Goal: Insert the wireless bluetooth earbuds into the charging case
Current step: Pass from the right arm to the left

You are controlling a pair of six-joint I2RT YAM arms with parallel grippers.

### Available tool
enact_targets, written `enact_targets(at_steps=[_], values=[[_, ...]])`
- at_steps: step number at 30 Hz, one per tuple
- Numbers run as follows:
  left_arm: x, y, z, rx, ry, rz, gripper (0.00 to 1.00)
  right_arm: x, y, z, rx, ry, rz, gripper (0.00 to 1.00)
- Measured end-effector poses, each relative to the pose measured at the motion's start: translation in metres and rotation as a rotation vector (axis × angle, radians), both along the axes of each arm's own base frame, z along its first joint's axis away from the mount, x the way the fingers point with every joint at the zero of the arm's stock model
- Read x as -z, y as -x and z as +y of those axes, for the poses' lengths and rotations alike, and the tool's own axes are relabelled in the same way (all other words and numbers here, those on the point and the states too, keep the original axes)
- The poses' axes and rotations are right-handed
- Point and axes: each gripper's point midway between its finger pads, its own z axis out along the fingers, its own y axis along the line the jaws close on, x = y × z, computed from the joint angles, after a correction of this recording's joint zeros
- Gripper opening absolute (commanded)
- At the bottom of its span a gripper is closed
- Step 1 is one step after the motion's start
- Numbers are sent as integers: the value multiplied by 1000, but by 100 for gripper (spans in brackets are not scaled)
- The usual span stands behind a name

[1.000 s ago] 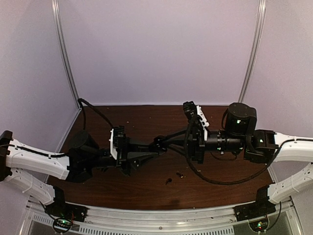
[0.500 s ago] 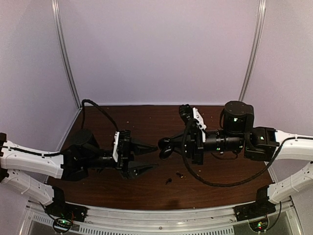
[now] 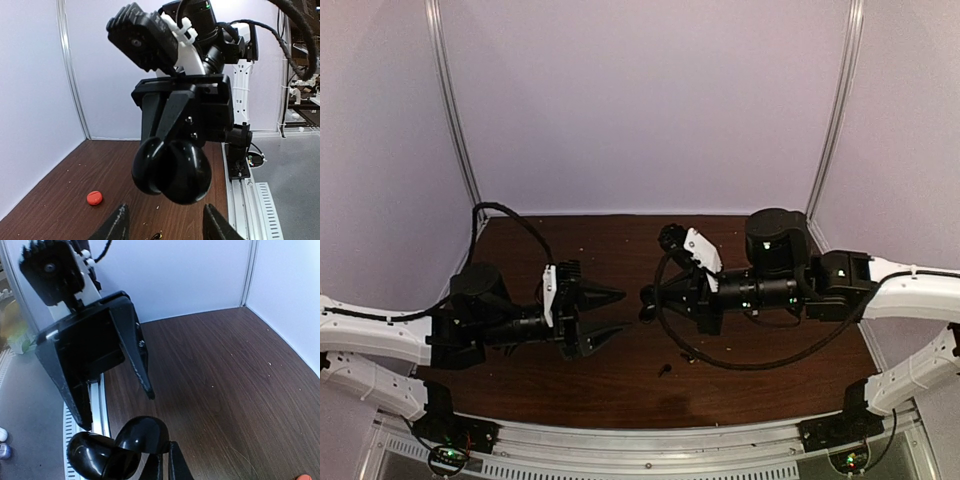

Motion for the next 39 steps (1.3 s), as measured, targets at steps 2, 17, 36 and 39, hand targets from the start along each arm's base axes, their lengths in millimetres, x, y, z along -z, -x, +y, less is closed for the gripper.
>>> enact_targets(at_steps=[2, 17, 36, 39], values=[[4, -4, -1, -22, -13, 3, 49, 13, -8, 1, 48, 37, 22, 3], [32, -33, -20, -129, -153, 60, 47, 28, -51, -6, 292, 169, 19, 3], [36, -47, -32, -181, -176, 100, 21, 42, -53, -7, 324, 235, 29, 3], [36, -49, -31, -192, -177, 104, 13, 44, -54, -9, 331, 243, 28, 6]])
